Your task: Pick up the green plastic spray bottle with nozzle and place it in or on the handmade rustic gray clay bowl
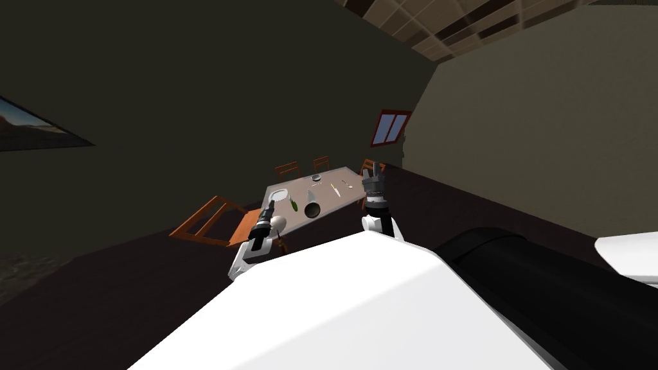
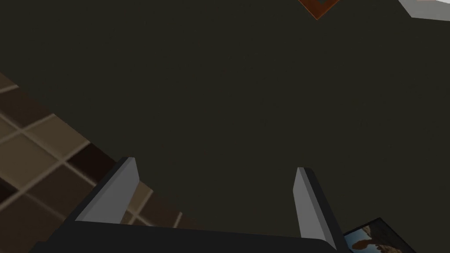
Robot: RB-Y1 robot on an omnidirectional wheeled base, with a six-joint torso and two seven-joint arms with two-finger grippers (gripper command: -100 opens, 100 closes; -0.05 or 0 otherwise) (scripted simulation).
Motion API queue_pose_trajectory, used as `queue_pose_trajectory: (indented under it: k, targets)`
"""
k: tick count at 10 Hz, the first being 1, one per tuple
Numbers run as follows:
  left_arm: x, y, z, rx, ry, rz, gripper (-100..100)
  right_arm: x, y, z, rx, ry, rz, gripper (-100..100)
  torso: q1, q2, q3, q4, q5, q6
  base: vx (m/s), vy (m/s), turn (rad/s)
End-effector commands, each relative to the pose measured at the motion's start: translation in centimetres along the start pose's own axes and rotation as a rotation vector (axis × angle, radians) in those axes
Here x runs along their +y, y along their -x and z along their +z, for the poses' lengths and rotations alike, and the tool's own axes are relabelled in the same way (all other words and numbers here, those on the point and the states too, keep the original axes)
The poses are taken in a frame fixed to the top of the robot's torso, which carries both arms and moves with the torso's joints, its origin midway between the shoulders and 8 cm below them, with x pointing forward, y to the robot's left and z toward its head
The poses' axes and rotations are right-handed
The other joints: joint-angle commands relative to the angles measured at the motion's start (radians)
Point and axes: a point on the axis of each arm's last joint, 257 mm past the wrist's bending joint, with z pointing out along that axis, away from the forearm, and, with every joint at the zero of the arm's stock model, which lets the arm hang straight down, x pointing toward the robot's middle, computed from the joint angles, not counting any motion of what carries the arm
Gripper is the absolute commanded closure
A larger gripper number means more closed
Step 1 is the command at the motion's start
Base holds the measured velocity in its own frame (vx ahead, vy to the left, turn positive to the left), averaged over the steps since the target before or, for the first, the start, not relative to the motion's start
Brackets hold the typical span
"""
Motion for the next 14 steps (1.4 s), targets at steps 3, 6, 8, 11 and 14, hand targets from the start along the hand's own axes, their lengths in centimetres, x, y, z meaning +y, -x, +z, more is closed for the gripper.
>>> queue_pose_trajectory:
  k: [3, 6, 8, 11, 14]
  targets:
    - [3.6, -0.4, 0.7, 0.020, 0.085, 0.096, -100, 0.0, 0.0, 0.0, 0.000, 0.000, 0.000, 0, 0.000, 0.000, 0.000, 0.000, 0.000, 0.000, 0.006, -0.017, -0.142]
    - [6.8, -1.7, 0.4, 0.056, 0.153, 0.134, -100, 0.0, 0.0, 0.0, 0.000, 0.000, 0.000, 0, -0.001, -0.001, 0.000, 0.000, 0.000, 0.000, 0.009, -0.018, -0.104]
    - [9.0, -2.3, 0.2, 0.078, 0.202, 0.173, -100, 0.0, 0.0, 0.0, 0.000, 0.000, 0.000, 0, -0.001, -0.001, 0.000, 0.000, 0.000, 0.000, 0.012, -0.020, -0.114]
    - [11.2, -3.0, -0.1, 0.105, 0.252, 0.210, -100, 0.0, 0.0, 0.0, 0.000, 0.000, 0.000, 0, -0.001, 0.000, 0.000, 0.000, 0.000, 0.000, 0.011, -0.015, -0.089]
    - [14.6, -3.7, -0.7, 0.147, 0.331, 0.282, -100, 0.0, 0.0, 0.0, 0.000, 0.000, 0.000, 0, -0.001, -0.001, 0.000, 0.000, 0.000, 0.000, 0.019, -0.021, -0.120]
